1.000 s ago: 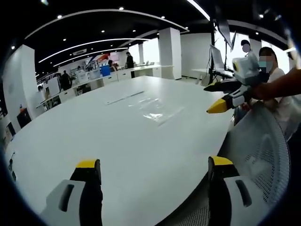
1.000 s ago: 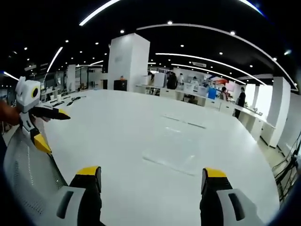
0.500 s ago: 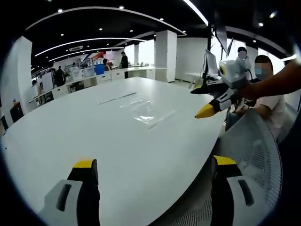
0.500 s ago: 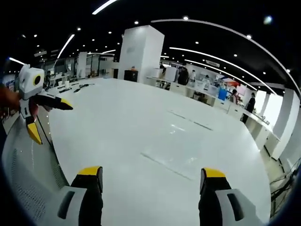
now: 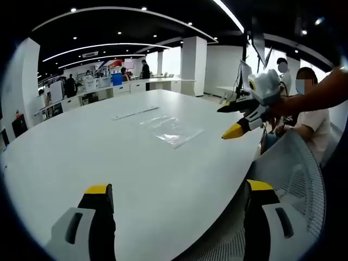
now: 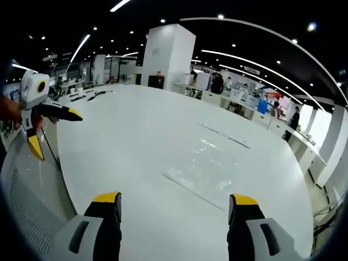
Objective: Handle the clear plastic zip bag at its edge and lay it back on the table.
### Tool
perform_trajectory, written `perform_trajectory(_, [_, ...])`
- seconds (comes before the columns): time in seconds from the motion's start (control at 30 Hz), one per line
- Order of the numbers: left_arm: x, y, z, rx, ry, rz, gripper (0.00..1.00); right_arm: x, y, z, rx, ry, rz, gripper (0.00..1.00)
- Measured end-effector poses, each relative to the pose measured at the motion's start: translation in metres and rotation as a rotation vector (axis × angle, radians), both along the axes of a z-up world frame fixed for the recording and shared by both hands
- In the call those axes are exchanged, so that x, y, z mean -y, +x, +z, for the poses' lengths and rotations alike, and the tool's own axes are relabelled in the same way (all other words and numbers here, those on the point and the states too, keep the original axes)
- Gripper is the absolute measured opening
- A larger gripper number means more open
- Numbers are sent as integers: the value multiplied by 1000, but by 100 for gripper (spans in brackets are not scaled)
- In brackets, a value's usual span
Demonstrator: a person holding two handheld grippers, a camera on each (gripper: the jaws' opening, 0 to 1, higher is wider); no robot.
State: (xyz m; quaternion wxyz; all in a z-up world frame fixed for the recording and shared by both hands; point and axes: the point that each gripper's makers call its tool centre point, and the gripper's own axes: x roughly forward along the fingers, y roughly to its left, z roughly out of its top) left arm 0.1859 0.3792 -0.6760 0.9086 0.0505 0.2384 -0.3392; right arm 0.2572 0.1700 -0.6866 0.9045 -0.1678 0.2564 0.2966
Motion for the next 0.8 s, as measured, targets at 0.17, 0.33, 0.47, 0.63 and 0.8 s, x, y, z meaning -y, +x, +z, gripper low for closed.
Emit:
perform_trajectory(0.17, [-1,1,-1,-7,2,4,99,-1,0,-7,-24,-19,6,79])
perform_trajectory(0.33, [-1,1,0,-4,5,-3,99,-3,5,-12,-32,-32,16,75])
perform_trajectory(0.47, [-1,0,-1,3,17,-19,99,-3,11,-15,-31,-42,26,73])
perform_trajectory(0.63, [-2,2,0,3,6,-6,99,-5,18,-19,-43,-56,37,70])
perform_trajectory(0.8, [-2,4,1,5,4,-6,99,0,25,-23,-45,-88,44,67])
